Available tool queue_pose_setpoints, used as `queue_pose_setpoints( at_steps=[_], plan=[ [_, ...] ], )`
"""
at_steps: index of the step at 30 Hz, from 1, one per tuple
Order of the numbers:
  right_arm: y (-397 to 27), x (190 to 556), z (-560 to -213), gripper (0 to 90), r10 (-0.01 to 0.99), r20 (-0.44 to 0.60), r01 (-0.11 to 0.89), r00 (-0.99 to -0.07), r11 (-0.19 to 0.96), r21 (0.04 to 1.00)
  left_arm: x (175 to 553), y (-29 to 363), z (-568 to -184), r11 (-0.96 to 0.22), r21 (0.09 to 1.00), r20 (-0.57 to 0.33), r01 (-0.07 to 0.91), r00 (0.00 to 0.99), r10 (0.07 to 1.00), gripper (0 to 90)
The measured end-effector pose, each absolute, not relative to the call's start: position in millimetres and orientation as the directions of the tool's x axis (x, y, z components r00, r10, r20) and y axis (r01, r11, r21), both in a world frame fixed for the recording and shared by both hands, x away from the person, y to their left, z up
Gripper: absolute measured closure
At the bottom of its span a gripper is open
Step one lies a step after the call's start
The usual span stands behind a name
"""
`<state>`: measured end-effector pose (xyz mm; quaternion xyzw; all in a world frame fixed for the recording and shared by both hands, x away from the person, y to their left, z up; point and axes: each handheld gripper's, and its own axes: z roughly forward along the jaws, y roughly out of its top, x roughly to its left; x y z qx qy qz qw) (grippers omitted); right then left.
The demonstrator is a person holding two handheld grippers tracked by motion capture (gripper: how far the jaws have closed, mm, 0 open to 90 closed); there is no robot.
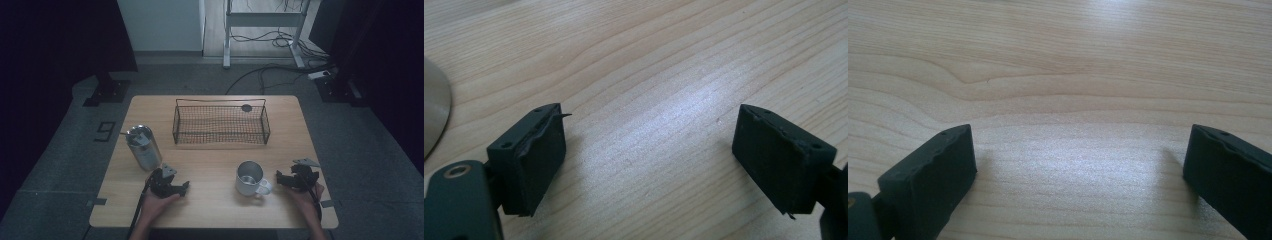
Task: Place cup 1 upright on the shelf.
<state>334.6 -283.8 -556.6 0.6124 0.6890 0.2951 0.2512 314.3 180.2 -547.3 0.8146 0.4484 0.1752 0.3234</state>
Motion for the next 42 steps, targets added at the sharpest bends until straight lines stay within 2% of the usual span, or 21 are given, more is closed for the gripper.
queue_pose_setpoints(
  at_steps=[23, 42],
  plan=[
    [-284, 335, -557, 0.0, 0.995, 0.013, 0.698, -0.098, 0.060, 0.713, 308, 177, -545, -0.403, 0.703, 0.014, 0.586, 0.556, 0.831, 16.3],
    [-284, 335, -556, 1.3, 0.994, 0.011, 0.693, -0.109, 0.067, 0.718, 294, 210, -507, -0.249, 0.802, -0.042, 0.544, 0.466, 0.884, 17.1]
  ],
)
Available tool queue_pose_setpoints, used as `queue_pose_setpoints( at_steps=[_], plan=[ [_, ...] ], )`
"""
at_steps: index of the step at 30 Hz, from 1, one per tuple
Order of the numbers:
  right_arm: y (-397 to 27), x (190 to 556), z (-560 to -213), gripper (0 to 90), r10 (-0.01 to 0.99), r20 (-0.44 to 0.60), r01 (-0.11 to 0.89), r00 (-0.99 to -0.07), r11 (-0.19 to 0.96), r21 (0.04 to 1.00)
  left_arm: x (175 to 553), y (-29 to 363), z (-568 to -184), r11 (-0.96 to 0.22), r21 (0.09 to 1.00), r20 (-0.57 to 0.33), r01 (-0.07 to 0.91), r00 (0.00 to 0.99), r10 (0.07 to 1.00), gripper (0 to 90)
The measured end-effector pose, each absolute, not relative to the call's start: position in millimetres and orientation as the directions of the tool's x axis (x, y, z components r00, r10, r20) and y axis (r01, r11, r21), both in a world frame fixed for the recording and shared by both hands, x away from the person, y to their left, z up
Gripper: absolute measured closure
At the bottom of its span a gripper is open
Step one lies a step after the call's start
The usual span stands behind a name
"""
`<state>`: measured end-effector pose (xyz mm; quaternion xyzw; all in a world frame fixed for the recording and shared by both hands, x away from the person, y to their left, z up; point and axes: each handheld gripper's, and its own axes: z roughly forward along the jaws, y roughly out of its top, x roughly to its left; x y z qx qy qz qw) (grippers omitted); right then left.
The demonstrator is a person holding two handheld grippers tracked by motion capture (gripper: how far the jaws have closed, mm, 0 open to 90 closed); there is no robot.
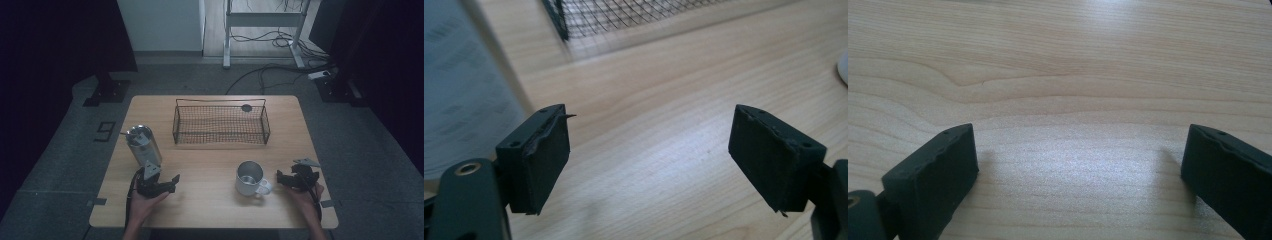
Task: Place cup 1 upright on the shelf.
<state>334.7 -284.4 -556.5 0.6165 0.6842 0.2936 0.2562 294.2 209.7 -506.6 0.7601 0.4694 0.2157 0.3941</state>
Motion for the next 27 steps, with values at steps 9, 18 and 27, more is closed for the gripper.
queue_pose_setpoints(
  at_steps=[9, 18, 27],
  plan=[
    [-284, 335, -556, 1.5, 0.994, 0.011, 0.692, -0.109, 0.068, 0.718, 293, 225, -499, -0.201, 0.817, -0.069, 0.541, 0.438, 0.896, 15.7],
    [-284, 335, -556, 1.5, 0.994, 0.012, 0.692, -0.109, 0.068, 0.718, 292, 249, -486, -0.148, 0.830, -0.094, 0.537, 0.397, 0.913, 15.2],
    [-284, 334, -556, 1.8, 0.994, 0.012, 0.692, -0.107, 0.066, 0.719, 299, 260, -483, -0.126, 0.834, -0.098, 0.538, 0.368, 0.925, 7.5]
  ],
)
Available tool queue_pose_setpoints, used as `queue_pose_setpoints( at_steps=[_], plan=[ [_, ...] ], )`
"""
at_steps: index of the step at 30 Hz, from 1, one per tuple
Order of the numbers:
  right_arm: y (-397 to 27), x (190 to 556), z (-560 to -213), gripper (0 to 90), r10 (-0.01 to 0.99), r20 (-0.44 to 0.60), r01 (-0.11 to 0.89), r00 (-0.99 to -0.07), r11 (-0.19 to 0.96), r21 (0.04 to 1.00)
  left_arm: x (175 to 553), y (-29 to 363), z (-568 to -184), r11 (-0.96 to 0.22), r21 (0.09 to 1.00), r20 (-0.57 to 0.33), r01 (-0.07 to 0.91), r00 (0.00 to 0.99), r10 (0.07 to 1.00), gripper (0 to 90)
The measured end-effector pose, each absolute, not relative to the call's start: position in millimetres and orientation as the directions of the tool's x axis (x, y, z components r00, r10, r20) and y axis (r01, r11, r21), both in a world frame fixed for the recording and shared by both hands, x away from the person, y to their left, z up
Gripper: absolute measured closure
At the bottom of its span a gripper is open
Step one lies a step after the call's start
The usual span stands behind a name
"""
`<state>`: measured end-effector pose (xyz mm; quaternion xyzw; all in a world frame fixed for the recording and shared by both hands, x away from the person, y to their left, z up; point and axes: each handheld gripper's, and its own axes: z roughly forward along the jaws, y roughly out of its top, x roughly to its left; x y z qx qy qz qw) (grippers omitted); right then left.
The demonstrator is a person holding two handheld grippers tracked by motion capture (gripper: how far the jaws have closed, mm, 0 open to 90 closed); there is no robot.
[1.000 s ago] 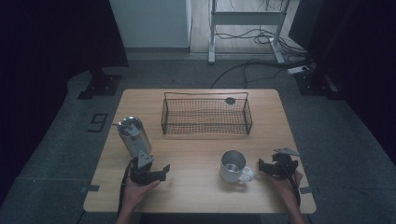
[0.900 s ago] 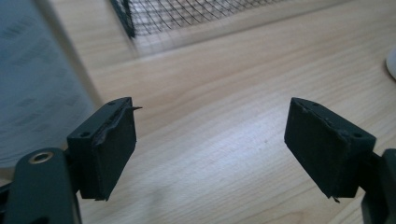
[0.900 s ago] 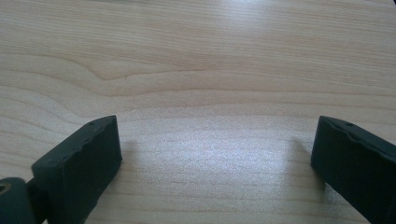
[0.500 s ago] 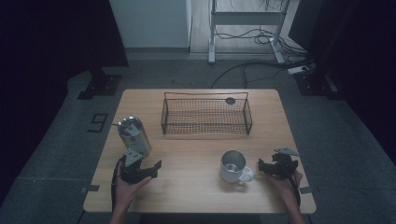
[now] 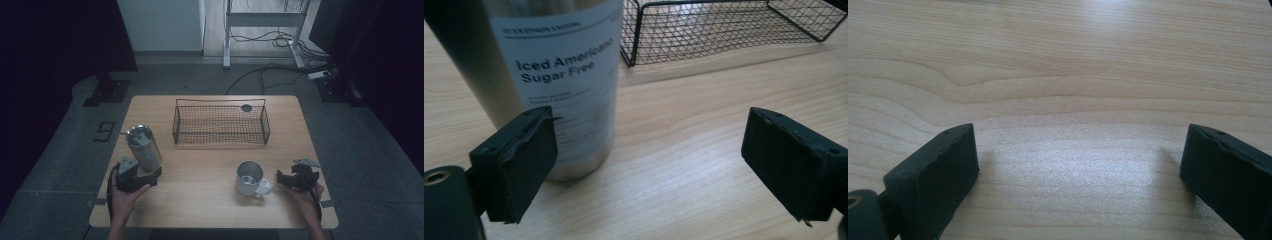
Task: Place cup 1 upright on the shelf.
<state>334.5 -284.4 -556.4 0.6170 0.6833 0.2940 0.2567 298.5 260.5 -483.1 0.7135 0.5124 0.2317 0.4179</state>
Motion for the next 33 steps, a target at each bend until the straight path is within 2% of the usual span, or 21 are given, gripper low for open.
queue_pose_setpoints(
  at_steps=[10, 33],
  plan=[
    [-284, 334, -556, 1.8, 0.995, 0.013, 0.694, -0.096, 0.057, 0.718, 317, 274, -484, -0.072, 0.836, -0.128, 0.544, 0.322, 0.938, 1.4],
    [-285, 334, -556, 2.5, 0.996, 0.013, 0.693, -0.087, 0.051, 0.719, 343, 290, -474, -0.066, 0.839, -0.101, 0.540, 0.274, 0.956, 1.5]
  ],
)
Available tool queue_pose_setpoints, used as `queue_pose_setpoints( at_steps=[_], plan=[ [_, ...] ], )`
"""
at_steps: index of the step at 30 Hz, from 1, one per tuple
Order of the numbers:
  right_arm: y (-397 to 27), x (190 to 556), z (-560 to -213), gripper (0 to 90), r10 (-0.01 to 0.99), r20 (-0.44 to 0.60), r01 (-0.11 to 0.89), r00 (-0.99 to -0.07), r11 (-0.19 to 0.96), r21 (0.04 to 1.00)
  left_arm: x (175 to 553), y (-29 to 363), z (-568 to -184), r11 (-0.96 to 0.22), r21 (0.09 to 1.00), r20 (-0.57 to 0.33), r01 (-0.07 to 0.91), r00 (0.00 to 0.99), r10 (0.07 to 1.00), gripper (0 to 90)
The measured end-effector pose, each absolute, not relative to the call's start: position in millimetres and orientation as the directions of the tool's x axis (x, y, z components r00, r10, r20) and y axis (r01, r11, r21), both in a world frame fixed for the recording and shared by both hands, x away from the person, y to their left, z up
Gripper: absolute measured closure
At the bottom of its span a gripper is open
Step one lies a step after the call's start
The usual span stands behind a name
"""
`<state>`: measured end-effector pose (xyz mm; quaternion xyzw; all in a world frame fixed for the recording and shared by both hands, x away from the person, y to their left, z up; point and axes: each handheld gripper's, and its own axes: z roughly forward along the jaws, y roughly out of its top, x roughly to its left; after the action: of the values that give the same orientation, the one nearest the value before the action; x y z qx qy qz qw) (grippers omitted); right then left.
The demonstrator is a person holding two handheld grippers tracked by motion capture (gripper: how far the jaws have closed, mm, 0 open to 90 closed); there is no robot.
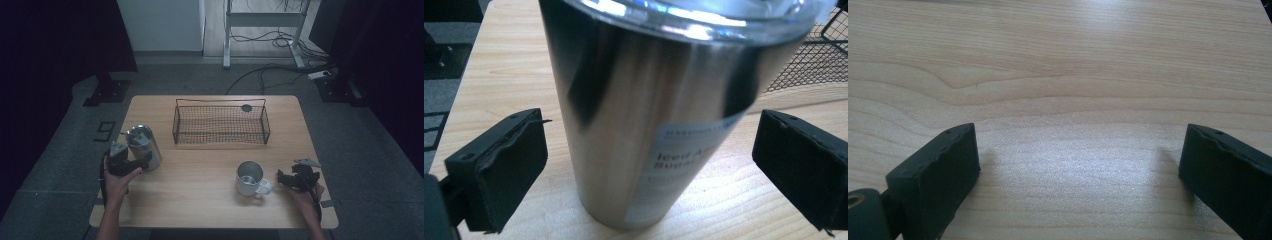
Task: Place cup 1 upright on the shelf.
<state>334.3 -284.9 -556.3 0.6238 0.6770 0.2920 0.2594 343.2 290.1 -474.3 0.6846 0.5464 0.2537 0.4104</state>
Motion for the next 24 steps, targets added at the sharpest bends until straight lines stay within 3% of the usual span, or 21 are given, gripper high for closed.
queue_pose_setpoints(
  at_steps=[24],
  plan=[
    [-285, 334, -556, 2.9, 0.996, 0.012, 0.692, -0.083, 0.049, 0.721, 376, 276, -477, -0.073, 0.847, -0.075, 0.527, 0.253, 0.964, 0.7]
  ],
)
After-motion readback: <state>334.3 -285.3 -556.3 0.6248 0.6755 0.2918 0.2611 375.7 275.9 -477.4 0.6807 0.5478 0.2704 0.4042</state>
